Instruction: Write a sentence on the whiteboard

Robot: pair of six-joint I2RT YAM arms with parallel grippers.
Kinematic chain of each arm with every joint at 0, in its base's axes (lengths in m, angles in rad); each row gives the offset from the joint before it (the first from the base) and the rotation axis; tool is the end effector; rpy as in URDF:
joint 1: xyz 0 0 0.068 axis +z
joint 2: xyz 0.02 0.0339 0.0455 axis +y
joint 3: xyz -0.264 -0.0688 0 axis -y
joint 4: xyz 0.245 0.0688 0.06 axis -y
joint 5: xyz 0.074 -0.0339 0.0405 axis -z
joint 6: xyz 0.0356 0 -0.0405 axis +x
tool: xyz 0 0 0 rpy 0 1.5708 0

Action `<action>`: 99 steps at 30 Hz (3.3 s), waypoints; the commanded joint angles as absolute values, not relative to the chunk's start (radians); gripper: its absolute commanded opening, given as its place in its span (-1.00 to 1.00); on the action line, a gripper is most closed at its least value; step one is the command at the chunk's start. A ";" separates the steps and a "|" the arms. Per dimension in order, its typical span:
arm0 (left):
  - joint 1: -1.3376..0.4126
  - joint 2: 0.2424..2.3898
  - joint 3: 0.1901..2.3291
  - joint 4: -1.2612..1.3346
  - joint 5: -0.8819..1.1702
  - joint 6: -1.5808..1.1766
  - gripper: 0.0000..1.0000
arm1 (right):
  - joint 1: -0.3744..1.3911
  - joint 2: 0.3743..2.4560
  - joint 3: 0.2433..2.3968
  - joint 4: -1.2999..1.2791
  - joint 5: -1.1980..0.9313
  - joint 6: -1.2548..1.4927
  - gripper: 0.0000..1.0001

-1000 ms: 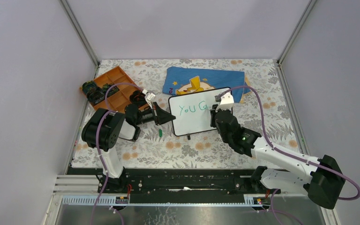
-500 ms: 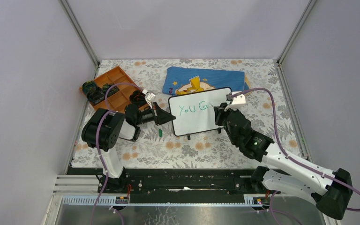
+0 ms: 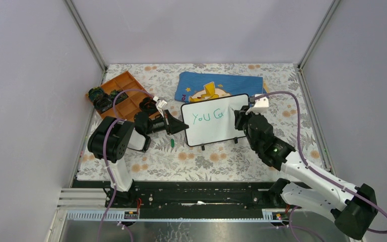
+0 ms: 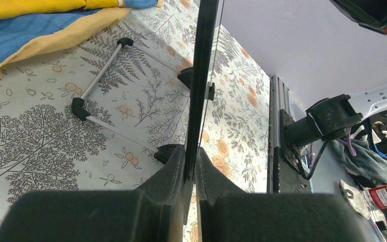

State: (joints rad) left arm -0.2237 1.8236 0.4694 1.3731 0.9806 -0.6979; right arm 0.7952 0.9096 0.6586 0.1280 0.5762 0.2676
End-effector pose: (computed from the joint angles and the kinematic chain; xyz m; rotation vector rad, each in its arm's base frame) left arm 0.2773 -0.0934 0.1445 0.4557 1.7053 -1.4440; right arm 0.1631 0.1386 0.3064 -0.0128 1.6834 0.3134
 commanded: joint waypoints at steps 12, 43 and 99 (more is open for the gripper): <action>-0.233 1.818 0.470 1.306 0.992 -0.672 -1.00 | 0.582 0.782 0.517 0.418 0.303 0.435 -1.00; -0.239 1.823 0.471 1.292 0.989 -0.662 -1.00 | 0.733 0.862 0.607 0.241 0.411 0.206 -1.00; -0.254 1.805 0.477 1.242 0.990 -0.631 -1.00 | 0.829 0.949 0.614 0.209 0.576 0.227 -1.00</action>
State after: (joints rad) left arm -0.2314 1.8050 0.4767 1.3231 0.9806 -0.6624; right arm 0.8192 0.9455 0.5785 0.1658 0.5346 0.2142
